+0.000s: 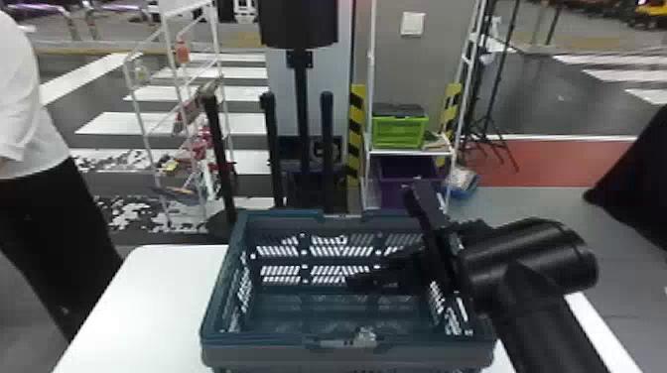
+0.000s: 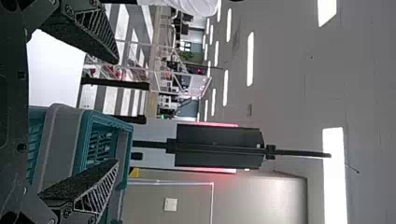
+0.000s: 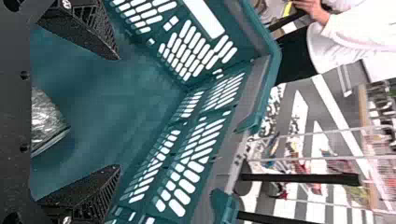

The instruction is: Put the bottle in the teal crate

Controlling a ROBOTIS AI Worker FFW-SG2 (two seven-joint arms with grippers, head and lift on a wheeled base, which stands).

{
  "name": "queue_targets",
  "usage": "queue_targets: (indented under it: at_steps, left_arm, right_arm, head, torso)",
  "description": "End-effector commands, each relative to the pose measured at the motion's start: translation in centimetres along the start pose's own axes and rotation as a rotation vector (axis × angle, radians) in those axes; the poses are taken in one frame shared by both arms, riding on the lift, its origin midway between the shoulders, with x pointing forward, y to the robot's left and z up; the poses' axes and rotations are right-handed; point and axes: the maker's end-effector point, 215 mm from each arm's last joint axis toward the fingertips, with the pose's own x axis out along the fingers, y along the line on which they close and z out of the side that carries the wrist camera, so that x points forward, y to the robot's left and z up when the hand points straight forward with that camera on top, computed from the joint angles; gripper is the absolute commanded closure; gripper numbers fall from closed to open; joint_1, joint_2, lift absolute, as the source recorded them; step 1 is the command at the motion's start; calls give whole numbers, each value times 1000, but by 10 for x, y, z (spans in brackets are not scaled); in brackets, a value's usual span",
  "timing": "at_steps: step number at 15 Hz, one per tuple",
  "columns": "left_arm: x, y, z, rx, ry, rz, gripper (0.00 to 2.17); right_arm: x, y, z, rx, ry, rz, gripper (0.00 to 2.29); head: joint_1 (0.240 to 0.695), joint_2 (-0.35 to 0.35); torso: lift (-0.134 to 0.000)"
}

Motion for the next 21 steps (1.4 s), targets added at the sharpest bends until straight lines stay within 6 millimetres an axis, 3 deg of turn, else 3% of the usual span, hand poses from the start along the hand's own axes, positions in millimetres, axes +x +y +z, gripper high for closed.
queue_targets:
  at_steps: [1,4,7,10,13,17,19,21]
  left_arm:
    - [0,0,0,0,1,0,134]
    - [0,0,0,2,1,-1,134]
    - [1,0,-1,7,4,-3,134]
    - [3,-3,-3,25,18,-7,134]
    - [4,-13,-9,45,49,-21,134]
    - [1,-27,-20,72,89,-41,134]
    - [-1,-32,-23,70,96,-48,134]
    - [-2,-30,-27,75,102,-42,134]
  right_arm:
    - [-20,14,18,-17,-65,-8,63]
    - [-56,31,33,2,-172,6,63]
    - [-100,53,33,16,-297,22,63]
    - [-149,68,17,44,-404,12,63]
    - [-207,55,0,20,-550,-76,66]
    - [-280,10,-48,-73,-663,-368,66]
    - [-293,0,-85,-73,-674,-432,70]
    - [-293,-4,-123,-57,-670,-472,76]
  head:
    - [499,0]
    - [499,0]
    - [499,0]
    - [499,0]
    - [499,0]
    - [499,0]
    - [499,0]
    - [499,0]
  torso:
    - [0]
    - [0]
    - [0]
    - [0]
    - [0]
    - [0]
    - [0]
    - [0]
